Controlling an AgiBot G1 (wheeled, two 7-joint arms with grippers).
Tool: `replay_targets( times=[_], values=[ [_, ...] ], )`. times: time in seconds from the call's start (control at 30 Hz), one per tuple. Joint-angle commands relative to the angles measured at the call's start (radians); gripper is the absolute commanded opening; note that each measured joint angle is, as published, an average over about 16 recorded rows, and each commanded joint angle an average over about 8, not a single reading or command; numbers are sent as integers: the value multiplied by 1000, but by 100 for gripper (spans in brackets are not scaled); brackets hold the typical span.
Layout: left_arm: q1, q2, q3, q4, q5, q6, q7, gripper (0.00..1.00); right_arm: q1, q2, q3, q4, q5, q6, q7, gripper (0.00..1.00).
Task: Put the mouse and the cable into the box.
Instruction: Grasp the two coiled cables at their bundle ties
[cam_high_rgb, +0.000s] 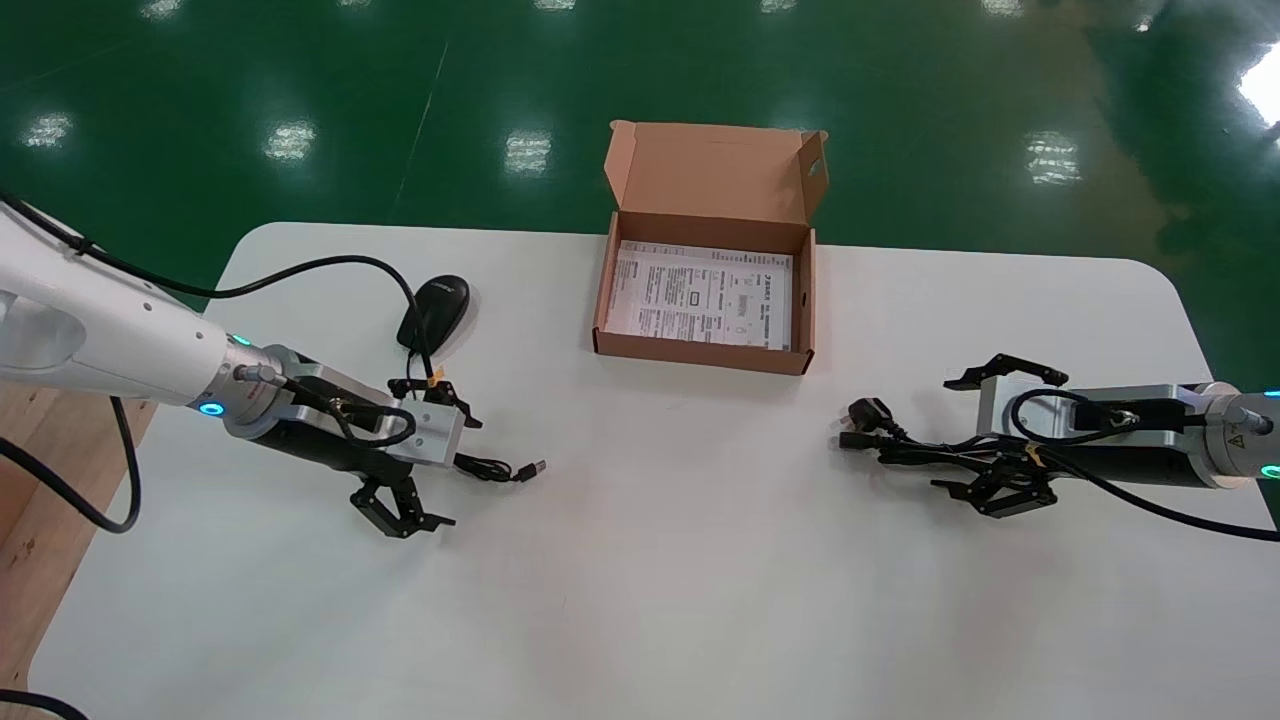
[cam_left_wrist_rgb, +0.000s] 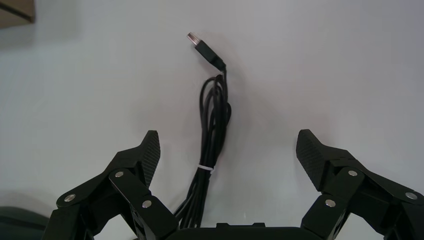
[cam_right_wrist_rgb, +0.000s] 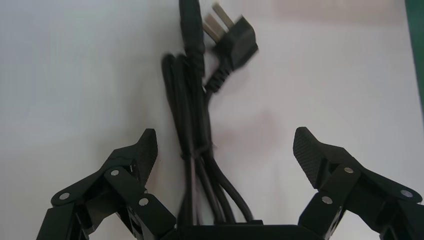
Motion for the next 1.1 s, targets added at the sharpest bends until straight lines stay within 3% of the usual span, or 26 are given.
replay_targets(
  times=[0.03, 0.13, 0.2, 0.23, 1.1],
  values=[
    [0, 2, 2, 3, 3, -3, 6, 66, 3, -6, 2, -13, 3, -3, 2, 42],
    [-1, 4, 5, 5, 6, -5, 9, 29, 5, -9, 4, -21, 5, -5, 5, 5],
    [-1, 3, 5, 4, 7, -5, 8, 4, 5, -8, 4, -21, 6, -6, 4, 0],
    [-1, 3, 5, 3, 7, -5, 8, 0, 5, -8, 4, -20, 6, -6, 4, 0],
    [-1, 0, 1, -3, 1, 0, 4, 0, 1, -2, 2, -3, 4, -6, -1, 0]
  ],
)
